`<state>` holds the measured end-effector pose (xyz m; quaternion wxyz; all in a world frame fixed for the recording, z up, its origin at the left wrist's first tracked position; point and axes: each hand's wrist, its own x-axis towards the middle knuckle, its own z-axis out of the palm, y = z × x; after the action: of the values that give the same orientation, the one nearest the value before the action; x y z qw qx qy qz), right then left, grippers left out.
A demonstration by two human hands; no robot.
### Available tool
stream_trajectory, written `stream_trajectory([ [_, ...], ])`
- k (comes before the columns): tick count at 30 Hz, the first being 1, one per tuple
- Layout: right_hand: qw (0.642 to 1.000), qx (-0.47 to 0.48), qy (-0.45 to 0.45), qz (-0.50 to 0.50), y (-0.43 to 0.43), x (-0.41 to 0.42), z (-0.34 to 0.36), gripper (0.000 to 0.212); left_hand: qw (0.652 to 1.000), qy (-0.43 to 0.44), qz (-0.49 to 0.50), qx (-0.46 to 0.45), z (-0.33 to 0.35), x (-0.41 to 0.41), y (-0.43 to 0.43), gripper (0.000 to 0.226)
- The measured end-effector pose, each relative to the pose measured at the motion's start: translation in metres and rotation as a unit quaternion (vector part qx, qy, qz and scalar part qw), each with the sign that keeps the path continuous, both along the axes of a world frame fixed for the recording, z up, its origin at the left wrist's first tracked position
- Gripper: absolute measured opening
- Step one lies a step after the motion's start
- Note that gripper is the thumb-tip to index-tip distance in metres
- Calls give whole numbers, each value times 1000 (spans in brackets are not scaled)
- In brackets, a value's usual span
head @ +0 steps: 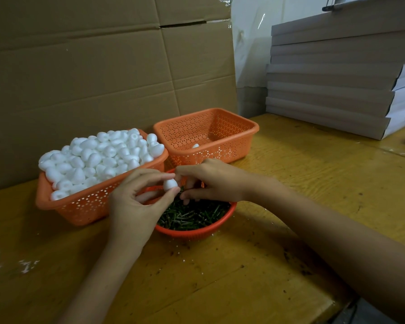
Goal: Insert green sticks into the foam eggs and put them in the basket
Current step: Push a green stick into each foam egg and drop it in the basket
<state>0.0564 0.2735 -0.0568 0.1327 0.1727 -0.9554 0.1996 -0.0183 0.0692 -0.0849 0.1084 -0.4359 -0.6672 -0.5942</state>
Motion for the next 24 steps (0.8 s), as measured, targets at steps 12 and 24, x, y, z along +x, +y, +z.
stream_trajectory([
  [12, 1000, -6, 6, 9, 2, -3, -3, 18, 1000, -5, -7, -2, -2, -1, 1, 28],
  [24, 1000, 4, 11, -1, 1, -2, -2, 18, 1000, -2, -9, -5, -2, -2, 2, 27],
])
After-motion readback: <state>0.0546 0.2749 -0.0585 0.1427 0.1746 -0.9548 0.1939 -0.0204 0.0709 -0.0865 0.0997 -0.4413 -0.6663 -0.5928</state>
